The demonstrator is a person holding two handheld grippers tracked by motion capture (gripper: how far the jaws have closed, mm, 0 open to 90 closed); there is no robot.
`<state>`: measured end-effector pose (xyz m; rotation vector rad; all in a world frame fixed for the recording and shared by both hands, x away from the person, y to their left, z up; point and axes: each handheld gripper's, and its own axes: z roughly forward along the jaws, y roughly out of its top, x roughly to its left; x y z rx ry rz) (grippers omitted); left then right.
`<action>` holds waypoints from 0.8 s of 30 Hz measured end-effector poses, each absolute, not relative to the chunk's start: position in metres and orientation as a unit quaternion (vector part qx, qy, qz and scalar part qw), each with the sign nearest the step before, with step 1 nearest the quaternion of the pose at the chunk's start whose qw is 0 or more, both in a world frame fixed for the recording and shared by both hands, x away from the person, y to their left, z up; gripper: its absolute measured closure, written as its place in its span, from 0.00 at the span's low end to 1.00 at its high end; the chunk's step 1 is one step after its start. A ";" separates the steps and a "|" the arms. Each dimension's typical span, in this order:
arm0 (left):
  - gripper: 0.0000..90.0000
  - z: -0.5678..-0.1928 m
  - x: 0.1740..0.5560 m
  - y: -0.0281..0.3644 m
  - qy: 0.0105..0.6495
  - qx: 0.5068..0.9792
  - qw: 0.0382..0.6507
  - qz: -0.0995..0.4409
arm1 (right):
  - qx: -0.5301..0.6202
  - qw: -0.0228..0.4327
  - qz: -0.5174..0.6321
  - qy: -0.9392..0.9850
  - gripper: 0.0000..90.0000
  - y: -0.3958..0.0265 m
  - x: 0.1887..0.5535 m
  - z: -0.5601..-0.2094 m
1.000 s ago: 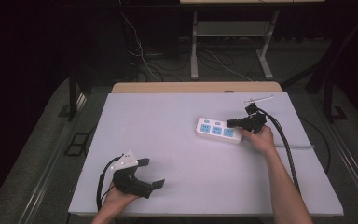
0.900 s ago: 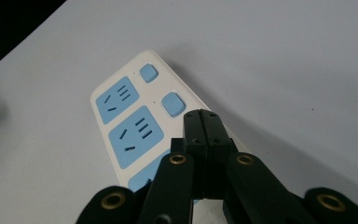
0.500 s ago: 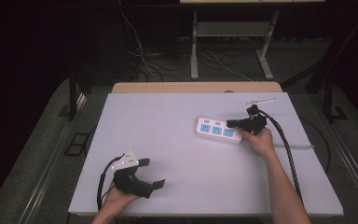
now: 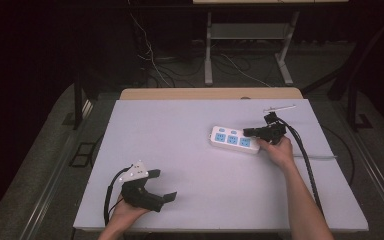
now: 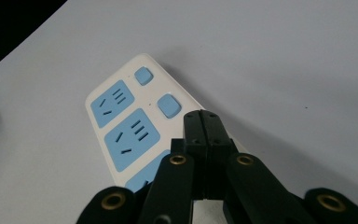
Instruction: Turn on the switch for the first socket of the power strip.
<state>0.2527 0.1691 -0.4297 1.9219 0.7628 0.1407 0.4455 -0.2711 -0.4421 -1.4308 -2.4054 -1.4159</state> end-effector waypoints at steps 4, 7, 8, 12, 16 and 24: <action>0.00 -0.430 0.253 0.169 0.317 0.798 0.509 0.057 | -0.469 0.007 -0.449 -0.761 1.00 -0.277 0.446 -0.441; 0.00 -0.430 0.254 0.169 0.318 0.798 0.510 0.056 | -0.472 0.007 -0.446 -0.761 1.00 -0.279 0.445 -0.440; 0.00 -0.430 0.254 0.169 0.318 0.798 0.510 0.057 | -0.472 0.007 -0.446 -0.761 1.00 -0.279 0.445 -0.440; 0.00 -0.430 0.253 0.169 0.318 0.797 0.511 0.056 | -0.473 0.007 -0.443 -0.762 1.00 -0.278 0.444 -0.439; 0.00 -0.429 0.253 0.169 0.317 0.797 0.512 0.056 | -0.473 0.004 -0.438 -0.765 1.00 -0.277 0.442 -0.437; 0.00 -0.429 0.252 0.169 0.315 0.796 0.513 0.056 | -0.472 -0.014 -0.437 -0.765 1.00 -0.280 0.434 -0.420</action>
